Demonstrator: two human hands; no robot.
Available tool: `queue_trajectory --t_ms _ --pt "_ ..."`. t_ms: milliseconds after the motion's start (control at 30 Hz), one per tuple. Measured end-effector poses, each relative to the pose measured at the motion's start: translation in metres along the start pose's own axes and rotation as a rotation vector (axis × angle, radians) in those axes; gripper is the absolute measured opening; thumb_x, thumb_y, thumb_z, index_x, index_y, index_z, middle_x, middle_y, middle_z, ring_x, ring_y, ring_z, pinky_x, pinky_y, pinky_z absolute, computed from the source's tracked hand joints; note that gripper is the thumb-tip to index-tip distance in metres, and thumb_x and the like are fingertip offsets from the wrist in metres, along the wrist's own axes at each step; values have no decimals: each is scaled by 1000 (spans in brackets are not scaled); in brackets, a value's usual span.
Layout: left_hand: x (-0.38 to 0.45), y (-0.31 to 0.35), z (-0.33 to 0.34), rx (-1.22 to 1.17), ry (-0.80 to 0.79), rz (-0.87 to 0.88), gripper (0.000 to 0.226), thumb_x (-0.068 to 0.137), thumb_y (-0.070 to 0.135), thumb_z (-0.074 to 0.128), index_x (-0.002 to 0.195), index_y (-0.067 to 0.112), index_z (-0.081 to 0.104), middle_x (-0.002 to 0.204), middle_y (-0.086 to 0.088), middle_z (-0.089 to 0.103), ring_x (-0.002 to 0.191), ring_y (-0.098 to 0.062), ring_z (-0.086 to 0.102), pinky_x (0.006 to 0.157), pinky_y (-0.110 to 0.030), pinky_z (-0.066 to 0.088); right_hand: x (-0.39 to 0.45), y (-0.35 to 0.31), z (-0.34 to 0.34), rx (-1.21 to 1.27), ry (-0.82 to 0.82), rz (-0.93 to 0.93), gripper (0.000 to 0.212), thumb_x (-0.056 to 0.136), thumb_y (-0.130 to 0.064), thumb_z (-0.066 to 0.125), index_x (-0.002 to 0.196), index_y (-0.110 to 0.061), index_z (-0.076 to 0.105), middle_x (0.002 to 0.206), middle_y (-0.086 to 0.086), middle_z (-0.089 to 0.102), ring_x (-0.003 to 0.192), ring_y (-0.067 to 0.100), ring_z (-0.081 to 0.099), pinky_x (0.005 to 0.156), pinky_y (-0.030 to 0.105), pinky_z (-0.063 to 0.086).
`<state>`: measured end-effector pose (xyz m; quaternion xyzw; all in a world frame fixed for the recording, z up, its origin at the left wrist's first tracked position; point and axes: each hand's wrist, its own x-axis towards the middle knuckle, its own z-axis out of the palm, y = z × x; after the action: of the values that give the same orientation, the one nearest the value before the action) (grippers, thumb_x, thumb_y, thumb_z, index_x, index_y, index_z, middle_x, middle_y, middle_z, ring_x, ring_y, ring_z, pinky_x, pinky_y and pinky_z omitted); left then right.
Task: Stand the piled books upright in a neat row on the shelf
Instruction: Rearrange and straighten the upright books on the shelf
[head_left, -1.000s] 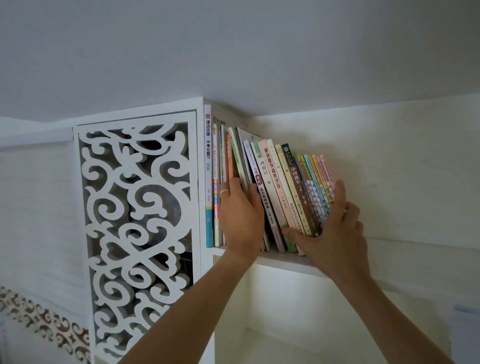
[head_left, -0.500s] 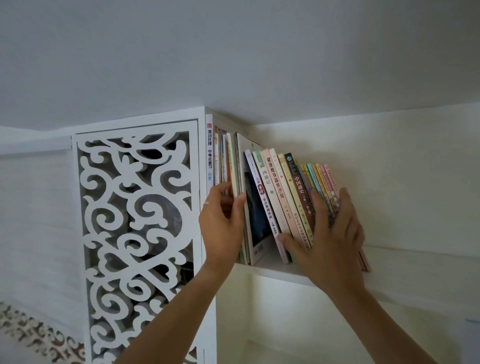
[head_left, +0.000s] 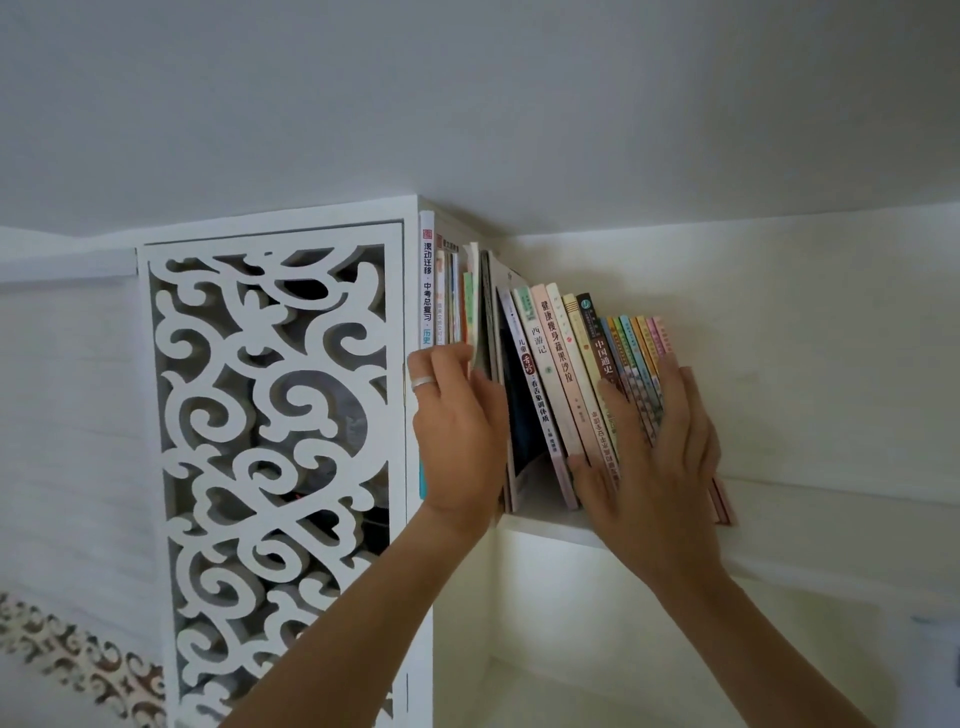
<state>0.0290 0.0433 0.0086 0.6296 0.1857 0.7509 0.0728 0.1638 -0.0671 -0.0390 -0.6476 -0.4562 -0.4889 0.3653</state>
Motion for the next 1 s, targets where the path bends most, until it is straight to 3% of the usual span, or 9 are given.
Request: queue_trajectory --t_ms 133,267,333,433,567,700,867,967,1000 --pt "-2 10 -5 106 -179 -41 11 109 23 40 118 16 42 98 -6 64 72 -16 63 56 -28 56 -8 -21 7 193 -36 -147 51 97 -34 57 144 -16 56 160 14 34 150 32 29 119 55 31" --pt "-8 5 -13 210 -381 -109 12 109 19 46 120 14 43 82 1 60 67 -18 65 59 -32 60 -20 -45 22 433 -252 -176 43 98 -24 49 139 -15 55 135 -1 60 120 14 61 101 38 55" --pt "-4 2 -20 168 -436 -111 16 107 15 51 121 13 43 73 4 56 60 -16 62 54 -28 56 -21 -49 26 434 -320 -108 52 93 -16 57 145 -19 49 135 -4 60 110 11 65 93 23 57" --pt "-2 -2 -28 187 -537 -131 33 107 18 50 136 13 35 77 -5 62 62 -22 65 57 -36 59 -21 -54 25 412 -356 -51 59 91 -9 66 146 -21 46 132 -5 60 101 11 67 81 11 49" --pt "-9 7 -40 241 -639 -84 36 109 16 44 140 4 32 90 -15 64 71 -35 70 69 -49 61 -23 -63 22 417 -348 -15 64 90 -7 70 147 -19 43 137 1 59 108 17 66 89 26 58" --pt "-6 14 -48 148 -569 -97 28 107 9 47 133 8 37 73 -8 65 57 -27 67 56 -42 61 -25 -68 18 450 -342 -4 71 87 4 67 150 -15 41 140 7 56 114 24 65 91 37 60" --pt "15 43 -80 -53 -449 -141 22 100 9 47 121 14 46 83 -1 68 50 -14 62 41 -27 51 -27 -69 16 438 -347 44 80 87 12 56 155 -23 35 140 1 52 108 15 61 81 8 44" --pt "29 56 -94 -135 -490 -199 15 100 13 48 115 17 48 76 7 62 43 -6 60 36 -17 43 -34 -73 19 425 -369 6 93 79 2 67 158 -24 26 155 -1 39 134 19 48 105 31 48" --pt "32 55 -96 -155 -502 -231 14 101 15 47 114 18 48 71 6 61 41 -7 60 35 -18 42 -37 -75 22 384 -385 4 98 79 -8 72 161 -25 21 162 -1 29 145 21 36 116 41 40"
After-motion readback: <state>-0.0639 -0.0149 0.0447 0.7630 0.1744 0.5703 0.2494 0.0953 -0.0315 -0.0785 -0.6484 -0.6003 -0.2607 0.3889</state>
